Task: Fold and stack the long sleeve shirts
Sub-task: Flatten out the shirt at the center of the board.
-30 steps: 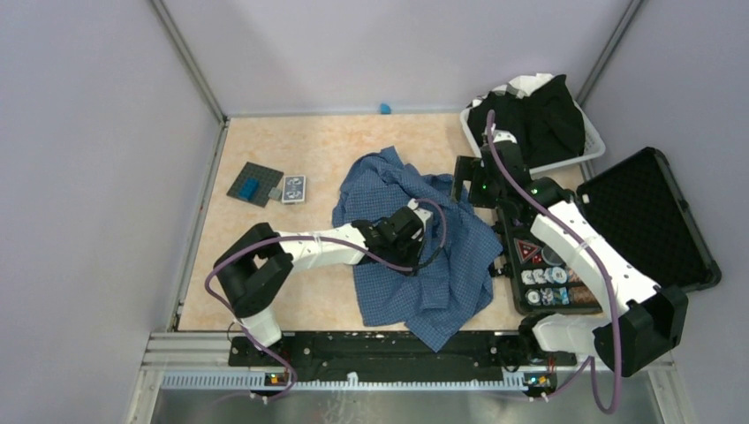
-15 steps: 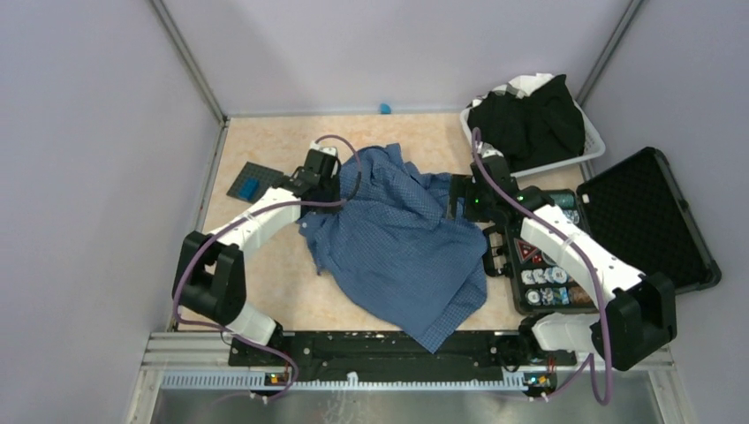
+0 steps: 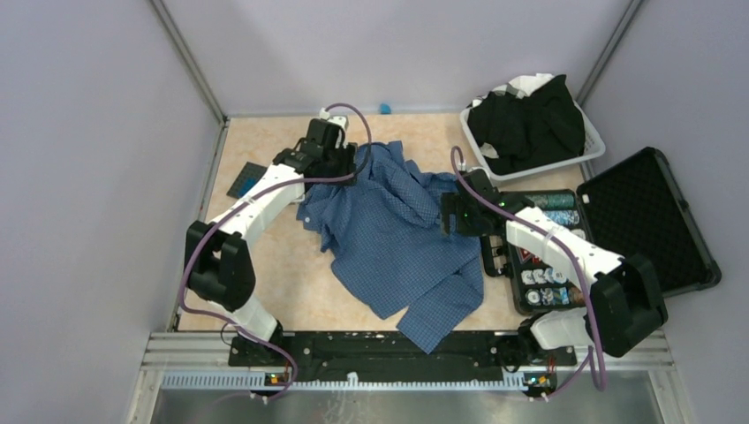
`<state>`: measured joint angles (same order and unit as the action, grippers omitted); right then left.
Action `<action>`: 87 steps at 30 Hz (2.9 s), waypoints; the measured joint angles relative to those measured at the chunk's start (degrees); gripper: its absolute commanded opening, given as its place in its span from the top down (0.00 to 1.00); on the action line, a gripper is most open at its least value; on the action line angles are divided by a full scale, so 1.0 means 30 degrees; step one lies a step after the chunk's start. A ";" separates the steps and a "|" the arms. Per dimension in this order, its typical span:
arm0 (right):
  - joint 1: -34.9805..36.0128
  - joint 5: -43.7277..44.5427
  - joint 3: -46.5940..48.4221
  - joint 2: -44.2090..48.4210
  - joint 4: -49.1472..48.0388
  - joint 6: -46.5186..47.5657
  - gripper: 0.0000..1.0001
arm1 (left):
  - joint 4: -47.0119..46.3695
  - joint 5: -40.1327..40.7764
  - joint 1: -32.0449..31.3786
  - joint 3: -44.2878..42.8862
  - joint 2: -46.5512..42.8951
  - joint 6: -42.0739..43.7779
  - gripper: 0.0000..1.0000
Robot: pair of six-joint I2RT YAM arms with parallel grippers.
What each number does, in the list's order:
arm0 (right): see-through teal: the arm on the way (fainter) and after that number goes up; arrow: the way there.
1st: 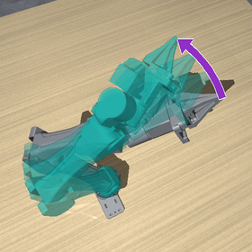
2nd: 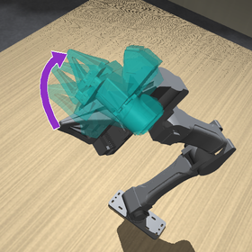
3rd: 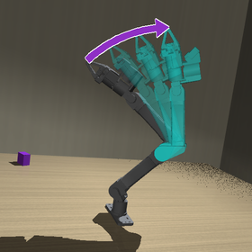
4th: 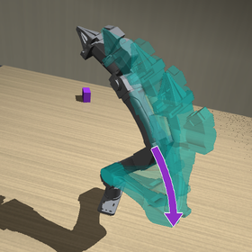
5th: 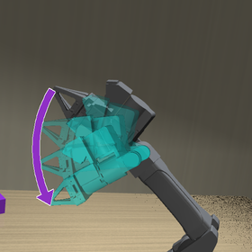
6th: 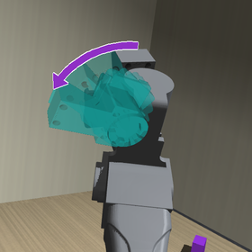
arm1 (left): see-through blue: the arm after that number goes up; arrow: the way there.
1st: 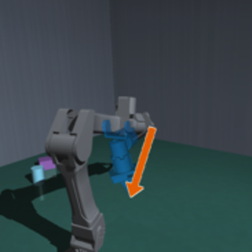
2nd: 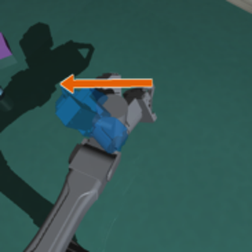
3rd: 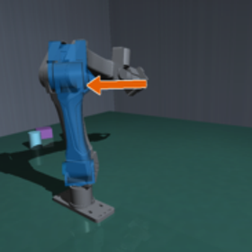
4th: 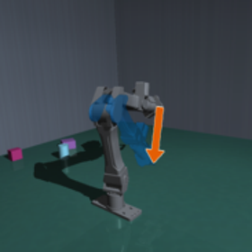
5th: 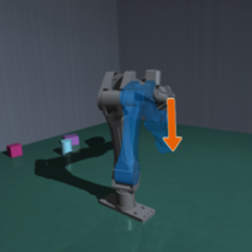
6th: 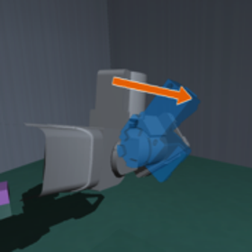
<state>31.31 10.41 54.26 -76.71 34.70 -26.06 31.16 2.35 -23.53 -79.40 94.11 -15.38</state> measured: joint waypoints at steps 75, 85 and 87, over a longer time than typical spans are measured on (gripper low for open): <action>-0.2361 0.2637 0.3570 0.0386 0.1515 -0.0066 0.90 | 0.6025 -0.4095 -0.6506 0.7613 -0.7701 -0.0102 1.00; -0.2353 0.1479 0.1858 0.5654 0.3461 -0.1005 0.21 | 0.5697 -0.8036 -0.8852 0.8845 -0.7002 0.0401 0.10; -0.2353 0.1217 0.2761 0.4102 0.3242 -0.0634 0.21 | 0.5938 -0.6608 -0.8495 0.8102 -0.7009 0.0219 0.07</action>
<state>24.25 14.06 62.54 -64.40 44.42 -27.97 48.97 -17.47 -49.01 -55.09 73.08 -14.72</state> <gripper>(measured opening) 0.781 0.878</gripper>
